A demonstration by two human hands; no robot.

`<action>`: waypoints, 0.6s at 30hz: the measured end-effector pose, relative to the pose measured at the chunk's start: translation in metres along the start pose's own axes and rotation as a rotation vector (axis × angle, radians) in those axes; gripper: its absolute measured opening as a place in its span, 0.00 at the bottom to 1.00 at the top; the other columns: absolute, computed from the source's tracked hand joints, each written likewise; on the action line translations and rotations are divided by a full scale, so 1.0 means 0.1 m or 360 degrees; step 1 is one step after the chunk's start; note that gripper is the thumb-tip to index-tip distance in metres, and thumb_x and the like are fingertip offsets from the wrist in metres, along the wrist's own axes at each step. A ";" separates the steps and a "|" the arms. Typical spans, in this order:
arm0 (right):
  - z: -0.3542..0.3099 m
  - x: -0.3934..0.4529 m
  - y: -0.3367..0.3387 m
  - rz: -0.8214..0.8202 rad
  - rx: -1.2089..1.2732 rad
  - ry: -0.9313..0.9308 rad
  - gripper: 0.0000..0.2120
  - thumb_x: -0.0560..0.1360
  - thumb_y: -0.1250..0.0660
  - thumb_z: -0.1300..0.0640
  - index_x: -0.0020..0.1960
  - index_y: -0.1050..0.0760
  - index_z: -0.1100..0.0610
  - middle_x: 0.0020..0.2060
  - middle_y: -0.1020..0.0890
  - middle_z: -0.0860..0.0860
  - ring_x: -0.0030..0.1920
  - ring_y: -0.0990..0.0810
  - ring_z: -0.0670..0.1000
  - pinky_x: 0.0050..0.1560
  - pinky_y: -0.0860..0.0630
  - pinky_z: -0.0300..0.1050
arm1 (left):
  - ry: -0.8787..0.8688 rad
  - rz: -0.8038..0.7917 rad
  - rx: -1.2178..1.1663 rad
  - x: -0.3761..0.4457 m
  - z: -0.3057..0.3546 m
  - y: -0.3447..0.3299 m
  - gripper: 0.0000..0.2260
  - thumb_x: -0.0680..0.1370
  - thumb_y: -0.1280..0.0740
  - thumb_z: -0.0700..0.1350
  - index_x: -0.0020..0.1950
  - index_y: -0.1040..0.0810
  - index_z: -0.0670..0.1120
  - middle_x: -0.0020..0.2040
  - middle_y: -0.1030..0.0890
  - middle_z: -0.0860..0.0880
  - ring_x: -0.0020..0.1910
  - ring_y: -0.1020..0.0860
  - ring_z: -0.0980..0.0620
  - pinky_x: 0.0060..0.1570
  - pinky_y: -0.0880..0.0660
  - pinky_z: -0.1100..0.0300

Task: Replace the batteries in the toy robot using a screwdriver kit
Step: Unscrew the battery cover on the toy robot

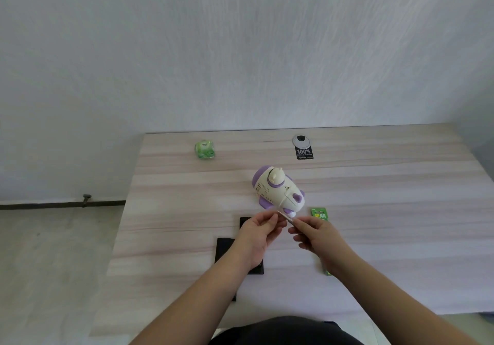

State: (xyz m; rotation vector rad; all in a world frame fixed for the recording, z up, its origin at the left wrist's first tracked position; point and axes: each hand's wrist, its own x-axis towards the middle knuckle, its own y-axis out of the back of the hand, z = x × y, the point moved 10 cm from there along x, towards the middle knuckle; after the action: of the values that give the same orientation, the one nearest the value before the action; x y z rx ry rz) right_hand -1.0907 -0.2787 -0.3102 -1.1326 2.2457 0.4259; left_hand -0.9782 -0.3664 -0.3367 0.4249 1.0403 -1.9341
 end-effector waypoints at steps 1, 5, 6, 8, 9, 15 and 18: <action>0.00 0.00 0.00 0.0000 -0.0004 -0.0004 0.07 0.78 0.33 0.57 0.52 0.20 0.60 0.40 0.14 0.53 0.36 0.21 0.47 0.38 0.24 0.40 | -0.0006 0.0020 -0.0009 0.01 0.00 0.02 0.05 0.79 0.35 0.34 0.52 0.20 0.40 0.42 0.15 0.45 0.42 0.17 0.53 0.41 0.21 0.65; 0.02 0.01 -0.02 -0.0018 -0.0031 -0.0010 0.08 0.77 0.33 0.56 0.52 0.20 0.60 0.40 0.14 0.52 0.36 0.20 0.47 0.38 0.24 0.40 | -0.0025 0.0054 -0.0043 0.04 0.01 0.07 0.04 0.78 0.34 0.34 0.50 0.21 0.39 0.41 0.17 0.45 0.39 0.17 0.55 0.40 0.21 0.67; 0.02 0.01 -0.02 -0.0022 -0.0037 -0.0007 0.08 0.77 0.33 0.56 0.52 0.20 0.60 0.40 0.14 0.52 0.36 0.20 0.47 0.38 0.24 0.40 | -0.0029 0.0059 -0.0045 0.05 0.01 0.08 0.04 0.78 0.34 0.34 0.50 0.21 0.39 0.40 0.17 0.45 0.38 0.17 0.55 0.40 0.22 0.67; 0.02 0.01 -0.03 -0.0028 -0.0044 0.0000 0.08 0.77 0.33 0.56 0.52 0.20 0.60 0.40 0.14 0.52 0.36 0.20 0.47 0.38 0.24 0.40 | -0.0040 0.0072 -0.0038 0.06 0.01 0.10 0.04 0.77 0.34 0.34 0.50 0.21 0.39 0.39 0.17 0.46 0.37 0.17 0.56 0.40 0.22 0.67; 0.03 0.01 -0.03 -0.0032 -0.0048 0.0003 0.08 0.78 0.33 0.57 0.52 0.20 0.60 0.40 0.14 0.53 0.36 0.20 0.47 0.39 0.24 0.40 | -0.0045 0.0080 -0.0034 0.08 0.00 0.12 0.03 0.77 0.33 0.34 0.49 0.21 0.39 0.39 0.17 0.46 0.37 0.18 0.55 0.40 0.22 0.67; 0.13 0.05 -0.02 -0.0032 -0.0088 -0.0033 0.07 0.78 0.33 0.56 0.51 0.20 0.59 0.40 0.14 0.52 0.36 0.20 0.46 0.39 0.24 0.40 | -0.0090 0.0122 0.0106 0.15 -0.01 0.22 0.03 0.77 0.33 0.35 0.49 0.20 0.40 0.39 0.17 0.47 0.38 0.18 0.55 0.40 0.22 0.67; 0.22 0.08 0.01 -0.0026 -0.0157 -0.0029 0.06 0.79 0.35 0.56 0.52 0.21 0.56 0.42 0.15 0.53 0.36 0.20 0.47 0.39 0.24 0.41 | -0.0170 0.0168 0.0333 0.20 -0.01 0.34 0.05 0.78 0.33 0.35 0.51 0.20 0.40 0.42 0.17 0.46 0.40 0.18 0.54 0.44 0.22 0.66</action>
State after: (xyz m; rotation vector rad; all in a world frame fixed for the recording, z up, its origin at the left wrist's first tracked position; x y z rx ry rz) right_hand -1.0879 -0.2717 -0.3320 -1.1911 2.2193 0.5431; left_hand -0.9614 -0.3853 -0.3676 0.4774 0.7355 -1.9553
